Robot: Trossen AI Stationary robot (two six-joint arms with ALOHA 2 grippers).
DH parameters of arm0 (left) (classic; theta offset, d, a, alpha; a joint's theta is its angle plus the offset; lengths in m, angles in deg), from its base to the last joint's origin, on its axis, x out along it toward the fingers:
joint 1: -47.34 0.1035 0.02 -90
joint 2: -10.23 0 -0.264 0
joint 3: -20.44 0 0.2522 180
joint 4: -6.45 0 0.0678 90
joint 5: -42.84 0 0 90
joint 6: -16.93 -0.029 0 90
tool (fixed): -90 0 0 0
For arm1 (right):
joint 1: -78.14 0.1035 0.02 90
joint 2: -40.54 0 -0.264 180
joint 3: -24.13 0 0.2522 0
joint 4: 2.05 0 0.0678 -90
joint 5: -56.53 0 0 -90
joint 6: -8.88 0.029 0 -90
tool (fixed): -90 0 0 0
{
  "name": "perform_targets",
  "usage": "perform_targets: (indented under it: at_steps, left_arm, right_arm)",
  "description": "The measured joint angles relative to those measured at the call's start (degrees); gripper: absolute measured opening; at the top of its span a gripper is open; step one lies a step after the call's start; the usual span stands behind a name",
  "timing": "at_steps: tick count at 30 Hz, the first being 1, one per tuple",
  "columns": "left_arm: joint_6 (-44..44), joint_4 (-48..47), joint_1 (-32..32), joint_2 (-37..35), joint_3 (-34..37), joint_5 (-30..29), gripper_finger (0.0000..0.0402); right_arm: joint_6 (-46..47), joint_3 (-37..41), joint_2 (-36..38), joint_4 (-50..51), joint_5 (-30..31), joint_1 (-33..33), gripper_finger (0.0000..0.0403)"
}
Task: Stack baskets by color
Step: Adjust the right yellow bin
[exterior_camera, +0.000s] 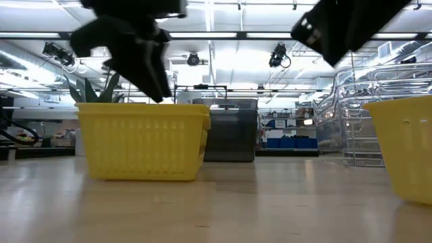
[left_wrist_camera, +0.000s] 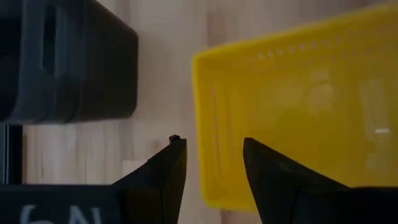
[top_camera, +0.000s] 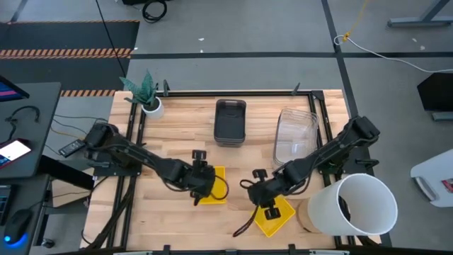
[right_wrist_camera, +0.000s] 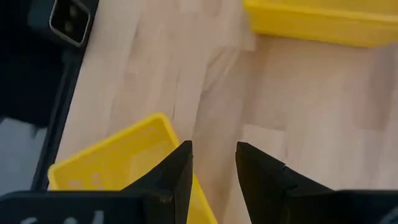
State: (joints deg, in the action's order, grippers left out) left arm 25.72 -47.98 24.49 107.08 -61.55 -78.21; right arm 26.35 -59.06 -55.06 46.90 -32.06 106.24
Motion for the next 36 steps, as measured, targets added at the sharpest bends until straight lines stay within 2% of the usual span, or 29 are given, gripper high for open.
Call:
perform_targets:
  at_steps: [8,14,20,36]
  left_arm:
    - [4.62,0.51,-1.94,-8.32,5.45,-0.15,0.0164]
    - [8.56,-0.57,-2.69,-13.98,5.76,0.56,0.0164]
    - [9.57,1.69,-4.22,-18.95,5.61,4.72,0.0164]
    - [13.1,2.26,-6.06,-19.82,5.61,6.89,0.0164]
  right_arm:
    - [-8.21,-2.01,-3.85,2.89,-5.57,0.91,0.0128]
    - [-9.97,-1.99,-5.04,3.75,-5.02,1.91,0.0128]
    - [-9.99,-1.94,-7.64,4.95,-1.54,2.4,0.0128]
    - [-9.78,-1.61,-10.33,5.35,-0.29,2.37,0.0126]
